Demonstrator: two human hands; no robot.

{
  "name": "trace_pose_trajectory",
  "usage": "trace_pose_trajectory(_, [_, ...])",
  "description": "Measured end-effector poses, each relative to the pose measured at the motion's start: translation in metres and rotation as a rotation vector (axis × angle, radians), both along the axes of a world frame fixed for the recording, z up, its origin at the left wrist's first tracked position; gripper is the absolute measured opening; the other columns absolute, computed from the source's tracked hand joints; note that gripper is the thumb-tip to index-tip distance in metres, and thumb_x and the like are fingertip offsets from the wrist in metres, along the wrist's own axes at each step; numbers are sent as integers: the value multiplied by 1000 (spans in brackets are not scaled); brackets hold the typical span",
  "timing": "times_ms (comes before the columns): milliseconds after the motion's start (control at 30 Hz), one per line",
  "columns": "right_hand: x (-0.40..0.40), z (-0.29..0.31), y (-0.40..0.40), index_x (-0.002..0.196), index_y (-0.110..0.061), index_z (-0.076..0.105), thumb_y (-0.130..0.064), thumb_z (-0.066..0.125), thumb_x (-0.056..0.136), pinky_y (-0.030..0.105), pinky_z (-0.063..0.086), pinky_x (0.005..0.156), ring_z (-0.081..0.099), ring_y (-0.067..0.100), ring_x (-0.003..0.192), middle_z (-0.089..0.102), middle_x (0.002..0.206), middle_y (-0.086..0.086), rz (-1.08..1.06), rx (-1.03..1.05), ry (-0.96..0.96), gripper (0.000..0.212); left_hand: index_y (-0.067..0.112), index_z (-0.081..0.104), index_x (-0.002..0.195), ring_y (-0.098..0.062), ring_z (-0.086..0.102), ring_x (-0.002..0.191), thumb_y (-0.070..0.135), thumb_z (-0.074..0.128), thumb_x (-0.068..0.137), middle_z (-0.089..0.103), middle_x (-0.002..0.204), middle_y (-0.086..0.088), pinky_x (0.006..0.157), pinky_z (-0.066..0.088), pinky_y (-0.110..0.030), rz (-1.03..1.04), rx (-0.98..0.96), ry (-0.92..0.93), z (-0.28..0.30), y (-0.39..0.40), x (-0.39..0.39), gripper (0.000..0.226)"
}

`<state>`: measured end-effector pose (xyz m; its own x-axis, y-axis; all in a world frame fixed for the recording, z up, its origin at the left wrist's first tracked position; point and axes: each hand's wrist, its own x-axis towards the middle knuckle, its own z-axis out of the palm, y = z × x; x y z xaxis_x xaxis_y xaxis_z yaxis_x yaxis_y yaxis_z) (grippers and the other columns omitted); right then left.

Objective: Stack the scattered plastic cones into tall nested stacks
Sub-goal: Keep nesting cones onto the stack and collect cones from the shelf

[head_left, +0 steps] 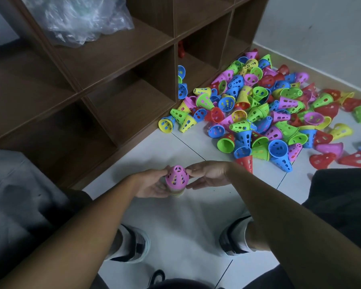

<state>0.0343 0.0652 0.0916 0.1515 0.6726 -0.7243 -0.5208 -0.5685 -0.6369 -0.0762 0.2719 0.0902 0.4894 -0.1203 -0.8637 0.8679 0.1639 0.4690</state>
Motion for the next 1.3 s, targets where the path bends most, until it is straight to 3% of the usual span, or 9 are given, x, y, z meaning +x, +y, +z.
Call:
trace_pose_trajectory(100, [-4,5,-9,139,-9,51,-30,55,100,37,41,112,58,28,126,55,143,7,-34,-4,-35,45,7,53,131,-29,71,94,52,42,100,70,104,-25,82,59,-33,73,-26,-28,-1,-12,4,56])
trace_pose_trajectory(267, [-4,3,-35,135,-12,53,-30,59,99,38,42,112,61,26,115,60,137,6,-143,-12,-89,41,9,50,136,-29,71,97,53,40,101,67,115,-26,69,60,-29,110,-33,-61,-4,-44,16,57])
trace_pose_trajectory(500, [-5,-11,-83,135,-26,56,-39,59,98,38,48,106,66,25,110,62,135,1,-428,-4,-150,40,28,60,119,-23,66,111,65,37,96,71,115,-6,105,46,-44,16,53,-128,-22,-99,36,49])
trace_pose_trajectory(700, [-17,1,-105,120,-33,56,-37,53,100,42,44,107,56,27,126,63,130,2,-539,-19,-188,20,32,54,120,-25,61,115,65,37,97,61,116,7,99,48,-45,-62,91,-171,-17,-121,45,43])
trace_pose_trajectory(800, [-19,3,-112,131,-25,52,-35,57,99,42,48,104,60,26,121,62,131,4,-576,-71,-211,34,27,54,114,-29,62,109,60,40,98,60,121,-3,95,52,-44,-84,317,-263,-13,-123,49,39])
trace_pose_trajectory(900, [-17,6,-115,133,-20,52,-23,57,100,41,51,95,64,28,115,63,127,9,-659,-119,-257,34,18,63,92,-34,64,107,66,41,77,66,118,-14,96,52,-47,-107,528,-386,-14,-112,59,55])
trace_pose_trajectory(1033, [-11,10,-114,126,-13,59,-12,57,99,39,53,85,66,27,96,63,111,6,-832,-180,-330,27,8,64,95,-34,65,99,65,39,75,69,103,-14,87,53,-44,-147,634,-459,-20,-91,78,66])
trace_pose_trajectory(1167, [-8,11,-115,123,-12,58,-11,57,98,31,52,69,67,25,88,62,103,4,-894,-257,-405,24,7,65,88,-35,66,92,56,45,75,71,96,-14,70,48,-36,-153,658,-499,-12,-83,107,54])
trace_pose_trajectory(1300, [-3,9,-115,118,-15,59,-11,59,97,38,54,78,66,25,89,63,103,8,-864,-323,-436,21,15,64,85,-25,60,77,33,57,93,68,83,-3,73,46,-31,-266,622,-575,-3,-96,135,21])
